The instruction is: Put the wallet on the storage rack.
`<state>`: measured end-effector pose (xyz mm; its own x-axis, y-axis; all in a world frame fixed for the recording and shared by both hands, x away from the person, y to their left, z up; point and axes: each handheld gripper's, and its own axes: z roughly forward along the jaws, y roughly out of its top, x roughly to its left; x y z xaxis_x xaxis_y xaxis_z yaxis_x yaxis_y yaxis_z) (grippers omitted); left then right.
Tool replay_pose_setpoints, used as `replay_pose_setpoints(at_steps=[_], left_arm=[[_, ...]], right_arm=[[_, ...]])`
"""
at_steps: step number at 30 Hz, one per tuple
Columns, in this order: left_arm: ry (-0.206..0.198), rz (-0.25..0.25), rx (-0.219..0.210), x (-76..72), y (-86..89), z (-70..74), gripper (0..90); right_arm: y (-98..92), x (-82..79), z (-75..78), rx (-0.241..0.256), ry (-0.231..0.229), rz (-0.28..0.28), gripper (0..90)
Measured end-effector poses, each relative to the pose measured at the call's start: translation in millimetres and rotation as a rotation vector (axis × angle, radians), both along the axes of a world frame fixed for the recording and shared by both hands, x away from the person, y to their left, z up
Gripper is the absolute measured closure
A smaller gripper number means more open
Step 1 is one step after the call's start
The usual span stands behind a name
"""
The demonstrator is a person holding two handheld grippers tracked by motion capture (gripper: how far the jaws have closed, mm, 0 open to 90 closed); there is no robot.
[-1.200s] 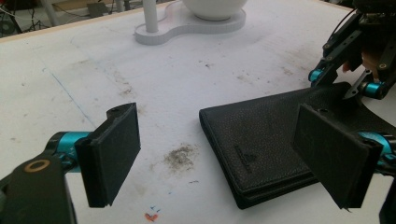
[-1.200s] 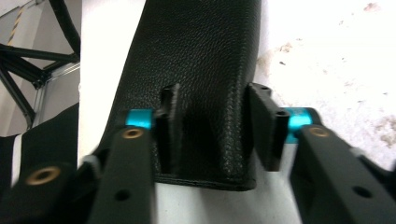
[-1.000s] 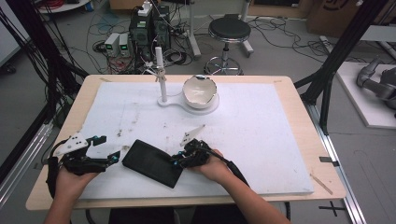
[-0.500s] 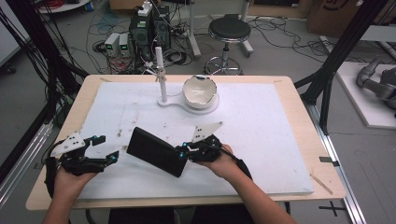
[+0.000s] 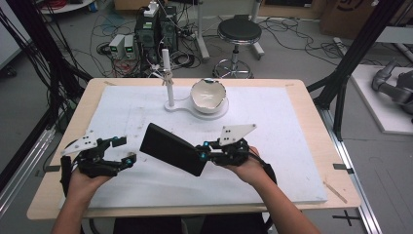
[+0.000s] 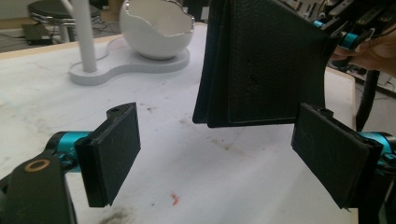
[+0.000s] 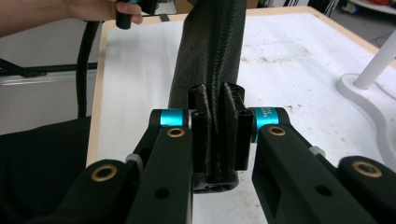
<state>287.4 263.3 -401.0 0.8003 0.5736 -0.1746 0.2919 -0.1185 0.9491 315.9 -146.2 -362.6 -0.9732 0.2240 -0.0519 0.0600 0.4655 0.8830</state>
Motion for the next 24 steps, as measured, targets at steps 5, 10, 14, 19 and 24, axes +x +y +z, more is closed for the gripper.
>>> replay_pose_setpoints(at_steps=[5,10,14,19,24], left_arm=[[0.027,-0.093,-0.033,6.6,-12.8,0.2,15.5],[0.033,-0.158,-0.05,13.9,-26.5,1.3,15.5],[0.05,-0.201,-0.068,21.0,-38.0,0.2,15.5],[0.065,-0.273,-0.026,25.3,-57.1,-0.9,15.6],[0.015,-0.3,-0.003,21.6,-62.3,0.6,47.2]], right_arm=[[-4.1,-7.2,3.7,0.016,-0.019,0.025,83.4],[-6.2,-13.2,5.0,0.021,-0.032,0.047,83.4],[-6.3,-18.6,4.5,0.017,-0.037,0.071,83.3],[-9.6,-19.6,2.0,0.011,-0.031,0.066,83.3],[-15.6,-15.2,-2.1,0.001,-0.013,0.039,83.2]])
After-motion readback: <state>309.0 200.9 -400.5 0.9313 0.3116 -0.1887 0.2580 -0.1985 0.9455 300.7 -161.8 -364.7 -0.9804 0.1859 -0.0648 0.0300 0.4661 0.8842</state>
